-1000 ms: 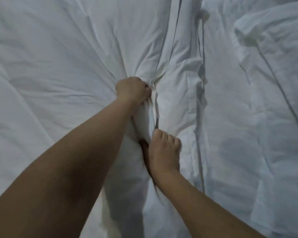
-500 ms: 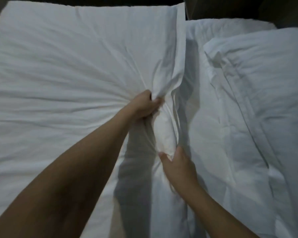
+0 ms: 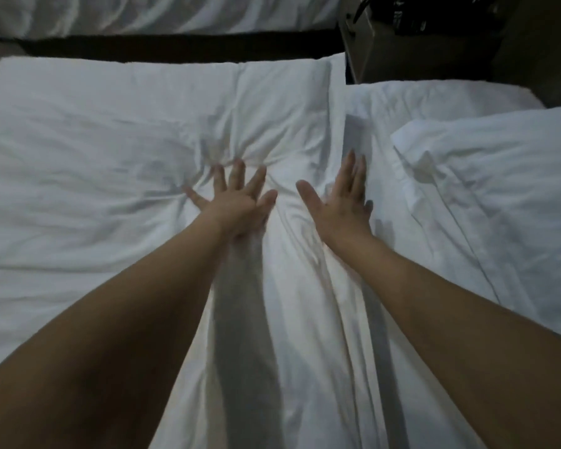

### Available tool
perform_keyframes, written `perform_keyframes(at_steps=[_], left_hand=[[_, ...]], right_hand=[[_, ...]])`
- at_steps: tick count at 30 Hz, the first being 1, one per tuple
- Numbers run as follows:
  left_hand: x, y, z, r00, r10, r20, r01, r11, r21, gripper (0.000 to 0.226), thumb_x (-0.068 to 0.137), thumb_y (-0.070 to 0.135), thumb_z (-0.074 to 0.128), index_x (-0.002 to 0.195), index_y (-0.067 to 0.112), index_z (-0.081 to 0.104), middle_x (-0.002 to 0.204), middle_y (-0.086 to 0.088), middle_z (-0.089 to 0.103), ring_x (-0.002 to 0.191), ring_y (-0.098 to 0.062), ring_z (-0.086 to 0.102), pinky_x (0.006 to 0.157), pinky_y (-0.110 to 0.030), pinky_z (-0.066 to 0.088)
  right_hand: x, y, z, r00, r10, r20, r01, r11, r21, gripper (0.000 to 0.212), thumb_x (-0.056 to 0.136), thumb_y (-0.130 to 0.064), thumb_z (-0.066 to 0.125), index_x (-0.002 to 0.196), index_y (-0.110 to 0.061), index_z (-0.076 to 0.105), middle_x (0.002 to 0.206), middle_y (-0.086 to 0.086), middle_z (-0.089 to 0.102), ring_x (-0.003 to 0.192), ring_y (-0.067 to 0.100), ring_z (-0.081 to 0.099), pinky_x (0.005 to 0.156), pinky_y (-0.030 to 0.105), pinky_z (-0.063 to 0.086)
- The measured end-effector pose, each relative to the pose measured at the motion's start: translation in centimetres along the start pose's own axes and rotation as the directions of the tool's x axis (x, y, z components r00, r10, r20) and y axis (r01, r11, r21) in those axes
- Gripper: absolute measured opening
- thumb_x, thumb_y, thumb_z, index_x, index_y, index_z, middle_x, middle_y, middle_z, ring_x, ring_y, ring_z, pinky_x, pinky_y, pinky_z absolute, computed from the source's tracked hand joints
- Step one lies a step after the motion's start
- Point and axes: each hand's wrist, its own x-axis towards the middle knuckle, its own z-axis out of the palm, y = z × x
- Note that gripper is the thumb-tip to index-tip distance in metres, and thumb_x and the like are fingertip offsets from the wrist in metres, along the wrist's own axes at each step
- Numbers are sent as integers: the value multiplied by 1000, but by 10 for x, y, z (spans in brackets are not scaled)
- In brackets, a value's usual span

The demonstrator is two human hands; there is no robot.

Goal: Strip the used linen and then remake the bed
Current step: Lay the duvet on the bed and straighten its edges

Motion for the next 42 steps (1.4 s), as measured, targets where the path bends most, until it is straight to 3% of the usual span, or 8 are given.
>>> perform_keyframes(at_steps=[2,5,9,15,24,30,34,42], left_hand=[[11,-3,18,999,0,41,-2,998,58,66,86,77,8,145,56,-13,158,16,-27,142,-22,-34,94,-79,-15],[25,-9,42,999,10,-31,-8,996,91,65,88,74,3,146,52,-18,158,10,-29,142,-24,-35,93,-79,-17],[55,-16,53,968,113,-222,-89,989,115,64,93,69,7,149,46,-13,161,3,-22,145,-28,-28,95,-80,-16],[108,-4,28,833,277,-480,-252,961,116,61,96,58,17,154,41,5,164,-3,-5,150,-31,-10,99,-80,-8],[215,23,-13,961,103,-255,-70,989,133,68,87,76,2,149,50,-9,163,7,-15,147,-25,-24,94,-79,-15],[118,41,-17,978,104,-183,-126,986,-111,62,97,57,17,154,38,3,164,6,-5,150,-18,-12,110,-68,-12],[-23,-5,43,968,186,-169,-168,979,117,74,90,70,20,154,40,-1,163,10,-8,150,-14,-11,114,-65,-7],[3,-15,80,937,212,-278,-147,960,237,76,90,66,22,156,32,8,164,0,4,151,-25,-2,108,-73,4]], right_hand=[[30,9,17,998,-58,27,60,994,-92,90,89,-69,37,150,-35,-20,160,-4,-20,149,24,2,114,60,9],[57,42,53,978,-134,161,157,978,-140,70,92,-70,25,149,-47,-9,162,-8,-3,149,20,10,115,58,9],[57,79,92,974,-226,11,219,927,-303,65,98,-62,14,155,-30,10,159,2,25,144,21,27,117,49,18],[64,96,107,962,-272,-27,254,925,-282,61,102,-48,6,153,-16,16,154,10,35,142,26,32,116,51,20],[71,116,117,912,-385,-143,354,913,-205,56,105,-42,8,147,-9,23,148,12,39,137,22,32,116,40,11],[67,116,118,910,-388,-150,356,913,-201,55,105,-43,11,146,-11,27,148,15,40,139,26,30,114,46,15],[67,116,116,925,-368,-97,350,922,-163,56,101,-42,19,150,-14,26,154,10,33,143,24,25,117,46,10],[64,106,95,954,-294,-55,298,950,89,53,99,-39,29,150,-22,32,157,0,30,146,11,20,121,43,7]])
